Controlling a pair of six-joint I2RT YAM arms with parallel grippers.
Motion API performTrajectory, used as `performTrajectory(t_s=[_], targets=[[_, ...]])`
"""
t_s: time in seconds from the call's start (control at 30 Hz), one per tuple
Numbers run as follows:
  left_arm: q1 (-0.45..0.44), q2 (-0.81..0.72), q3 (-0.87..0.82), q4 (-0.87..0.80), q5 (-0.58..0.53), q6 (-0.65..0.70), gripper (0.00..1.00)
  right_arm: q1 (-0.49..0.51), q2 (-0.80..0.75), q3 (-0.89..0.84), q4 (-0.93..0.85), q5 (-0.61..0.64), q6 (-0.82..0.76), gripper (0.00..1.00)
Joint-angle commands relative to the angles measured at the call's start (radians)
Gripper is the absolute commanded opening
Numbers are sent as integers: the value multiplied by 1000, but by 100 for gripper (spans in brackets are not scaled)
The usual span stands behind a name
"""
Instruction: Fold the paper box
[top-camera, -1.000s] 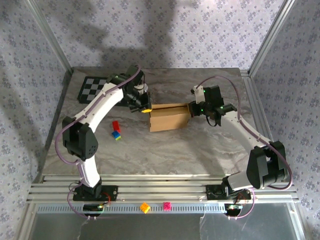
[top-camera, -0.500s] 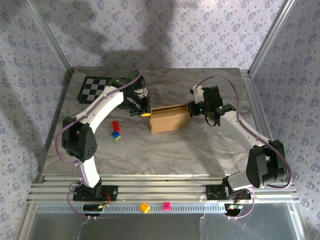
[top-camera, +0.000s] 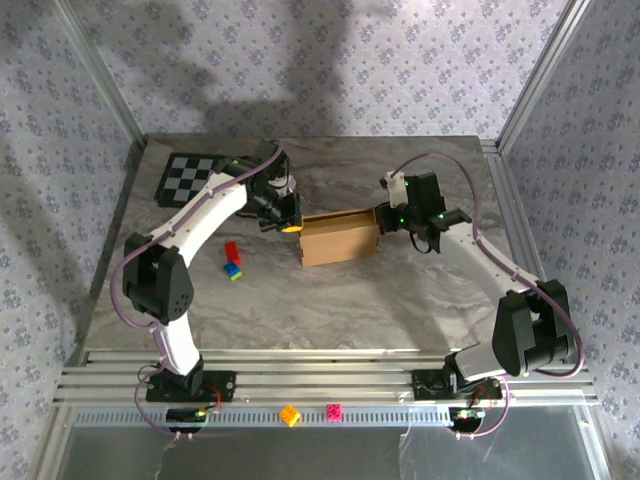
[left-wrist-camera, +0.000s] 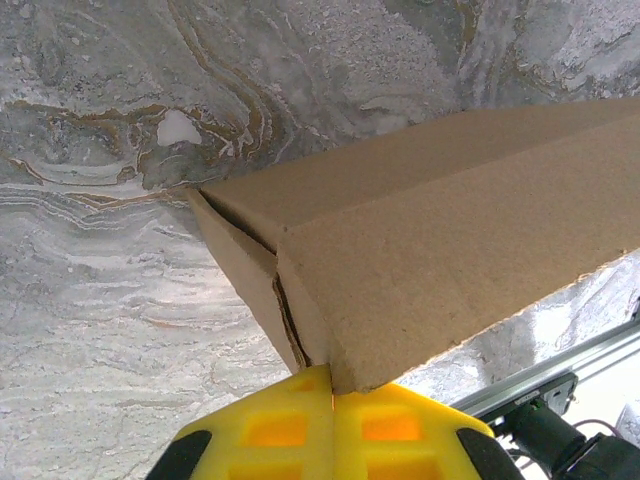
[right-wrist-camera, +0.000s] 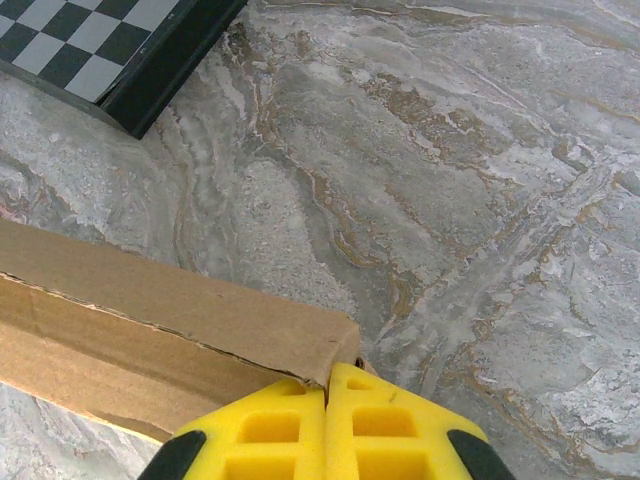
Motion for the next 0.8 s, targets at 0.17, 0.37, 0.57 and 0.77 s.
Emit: performTrajectory(t_s=[0.17,0.37,0.57,0.77], targets=[[-38,-86,-145,130,-35,41,0,24,-22,-80,20,-34,-10,0],[-68,-117,-201,173,-112,93,0,27,-22,-104,22,-31,-8,0],[-97,-134,-243,193,-190,131,0,33,-37,-98,4,-19,3,0],[-105,-136,-245,183,-234,149,0,33,-63,-37,-66,-14,36,16]])
